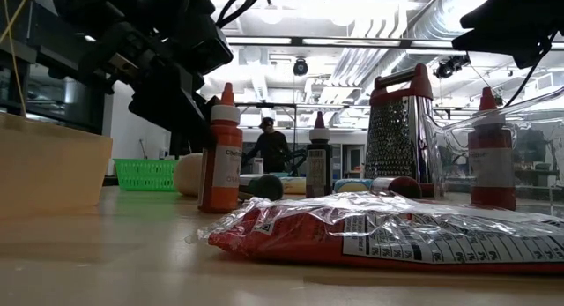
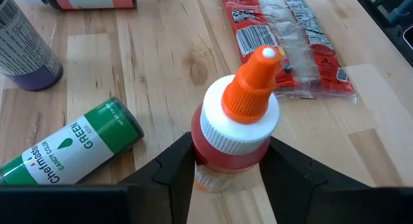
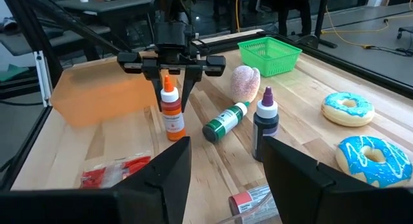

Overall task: Pick & Place Food Item
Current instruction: Put the orange paint bottle into the transparent bin

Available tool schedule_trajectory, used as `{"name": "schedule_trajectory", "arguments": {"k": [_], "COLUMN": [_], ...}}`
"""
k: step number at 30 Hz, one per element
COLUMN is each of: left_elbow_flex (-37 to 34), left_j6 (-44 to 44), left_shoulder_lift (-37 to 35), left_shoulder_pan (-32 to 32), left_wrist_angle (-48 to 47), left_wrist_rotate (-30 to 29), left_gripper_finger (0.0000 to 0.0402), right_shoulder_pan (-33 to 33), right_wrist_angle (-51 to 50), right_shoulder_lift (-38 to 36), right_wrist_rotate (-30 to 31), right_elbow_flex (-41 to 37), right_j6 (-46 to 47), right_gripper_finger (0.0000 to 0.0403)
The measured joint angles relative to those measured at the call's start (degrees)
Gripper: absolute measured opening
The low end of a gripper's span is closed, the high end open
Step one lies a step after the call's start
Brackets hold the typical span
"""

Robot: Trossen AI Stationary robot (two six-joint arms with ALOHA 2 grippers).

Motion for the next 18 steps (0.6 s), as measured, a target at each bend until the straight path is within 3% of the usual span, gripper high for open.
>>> {"name": "schedule_trajectory", "arguments": {"k": [7,18], "left_elbow_flex": [0.0,0.0], "left_j6": [0.0,2.7], "left_shoulder_lift": [0.0,0.0], "left_shoulder_pan": [0.0,-0.4], "left_wrist_angle": [0.0,1.1], "left_wrist_rotate": [0.0,0.0], "left_gripper_finger": [0.0148,0.0148], "right_shoulder_pan": [0.0,0.0], "right_wrist_angle": [0.9,14.3], "right_shoulder_lift": [0.0,0.0], "right_wrist_rotate": [0.0,-0.6], "right_elbow_flex": [0.0,0.0], "right_j6": [-1.0,-15.1], "right_gripper_finger": [0.0176,0.0176]}}
